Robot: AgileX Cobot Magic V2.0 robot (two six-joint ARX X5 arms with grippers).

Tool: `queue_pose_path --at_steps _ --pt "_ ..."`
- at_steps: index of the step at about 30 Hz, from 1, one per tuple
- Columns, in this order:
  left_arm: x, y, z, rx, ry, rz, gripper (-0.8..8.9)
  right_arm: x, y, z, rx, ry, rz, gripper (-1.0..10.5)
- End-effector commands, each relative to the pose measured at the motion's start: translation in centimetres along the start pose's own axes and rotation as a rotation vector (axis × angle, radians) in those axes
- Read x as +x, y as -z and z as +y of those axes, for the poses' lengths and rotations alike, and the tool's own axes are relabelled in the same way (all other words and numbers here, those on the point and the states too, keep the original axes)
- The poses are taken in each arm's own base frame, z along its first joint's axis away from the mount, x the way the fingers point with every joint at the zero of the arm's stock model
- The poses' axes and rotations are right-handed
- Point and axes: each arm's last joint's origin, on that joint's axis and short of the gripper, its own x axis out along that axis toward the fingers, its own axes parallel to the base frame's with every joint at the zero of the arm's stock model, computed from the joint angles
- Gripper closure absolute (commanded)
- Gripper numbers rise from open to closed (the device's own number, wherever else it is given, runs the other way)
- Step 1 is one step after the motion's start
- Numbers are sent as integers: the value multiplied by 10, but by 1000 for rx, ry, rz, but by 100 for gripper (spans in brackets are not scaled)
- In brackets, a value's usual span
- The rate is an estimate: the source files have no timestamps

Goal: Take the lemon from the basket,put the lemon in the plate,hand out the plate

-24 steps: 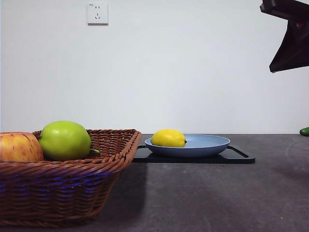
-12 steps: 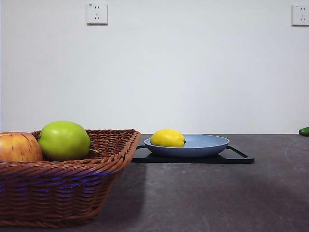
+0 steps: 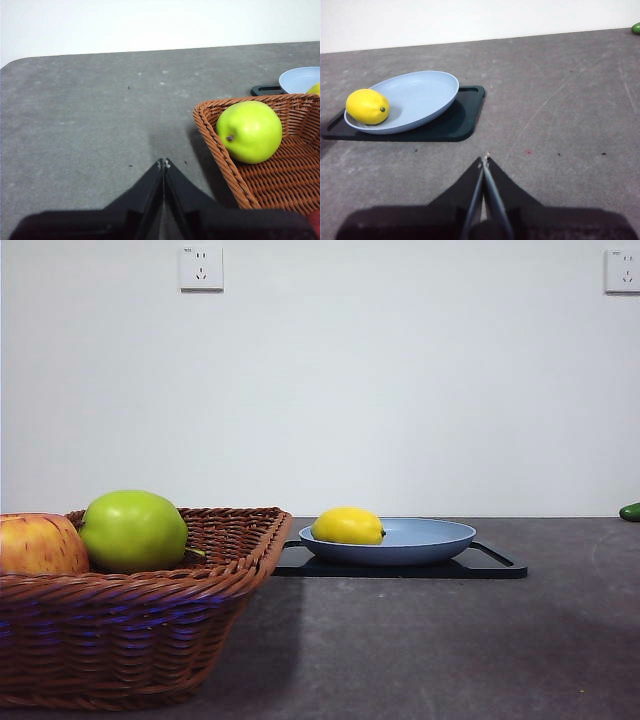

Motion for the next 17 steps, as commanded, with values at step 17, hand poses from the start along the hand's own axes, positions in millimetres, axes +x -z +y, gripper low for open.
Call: queue_pose_path --at_steps 17 --pt "1 3 0 -7 0 5 805 0 2 0 34 8 12 943"
